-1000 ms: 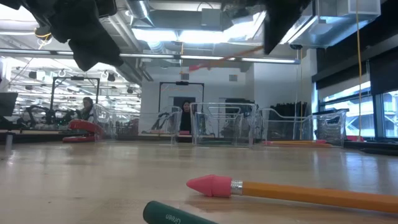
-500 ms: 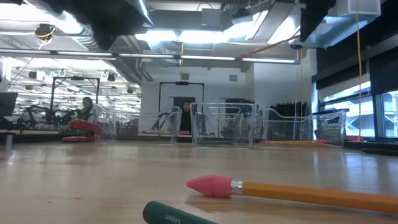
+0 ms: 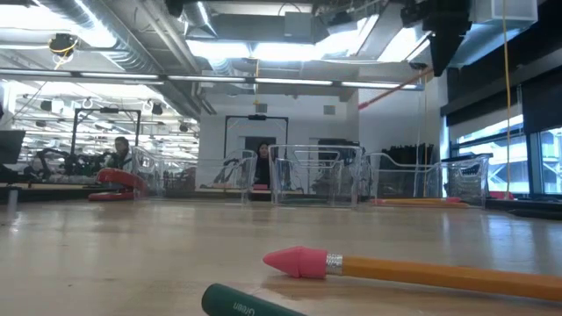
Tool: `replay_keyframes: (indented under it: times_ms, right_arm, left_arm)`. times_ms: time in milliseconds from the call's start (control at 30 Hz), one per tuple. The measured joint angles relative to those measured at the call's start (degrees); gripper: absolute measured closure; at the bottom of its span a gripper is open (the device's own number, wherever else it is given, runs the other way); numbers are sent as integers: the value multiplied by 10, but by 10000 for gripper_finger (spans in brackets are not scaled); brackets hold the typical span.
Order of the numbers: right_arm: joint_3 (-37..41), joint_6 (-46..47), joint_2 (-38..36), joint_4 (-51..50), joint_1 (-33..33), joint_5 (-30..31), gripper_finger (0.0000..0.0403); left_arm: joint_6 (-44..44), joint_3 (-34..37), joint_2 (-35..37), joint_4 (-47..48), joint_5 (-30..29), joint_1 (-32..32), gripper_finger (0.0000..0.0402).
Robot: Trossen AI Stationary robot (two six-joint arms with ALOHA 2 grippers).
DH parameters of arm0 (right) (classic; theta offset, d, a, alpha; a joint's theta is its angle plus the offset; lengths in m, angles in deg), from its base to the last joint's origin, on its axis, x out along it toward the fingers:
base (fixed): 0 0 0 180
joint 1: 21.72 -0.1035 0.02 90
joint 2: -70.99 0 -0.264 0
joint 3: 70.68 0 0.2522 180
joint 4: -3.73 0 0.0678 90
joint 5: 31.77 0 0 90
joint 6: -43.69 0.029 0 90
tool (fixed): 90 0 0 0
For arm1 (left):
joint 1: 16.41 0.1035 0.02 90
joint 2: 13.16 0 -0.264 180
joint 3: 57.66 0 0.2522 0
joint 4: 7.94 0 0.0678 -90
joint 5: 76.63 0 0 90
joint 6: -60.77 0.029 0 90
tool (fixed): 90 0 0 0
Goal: Sort crayons/erasers/pens/pencils in bins
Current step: Put the orange pencil into the right transparent bin
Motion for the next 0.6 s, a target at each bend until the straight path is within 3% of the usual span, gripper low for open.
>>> replay_keyframes:
  times_ms: [200,400,600]
  right_arm:
    - [26,-26,0,0,77,-61,372]
    - [116,-57,1,42,115,-81,367]
    - [219,-129,0,207,136,-81,372]
  left_arm:
    - [6,-72,0,111,0,8,300]
    - [7,-88,0,141,0,8,300]
    - [7,-88,-3,144,1,8,300]
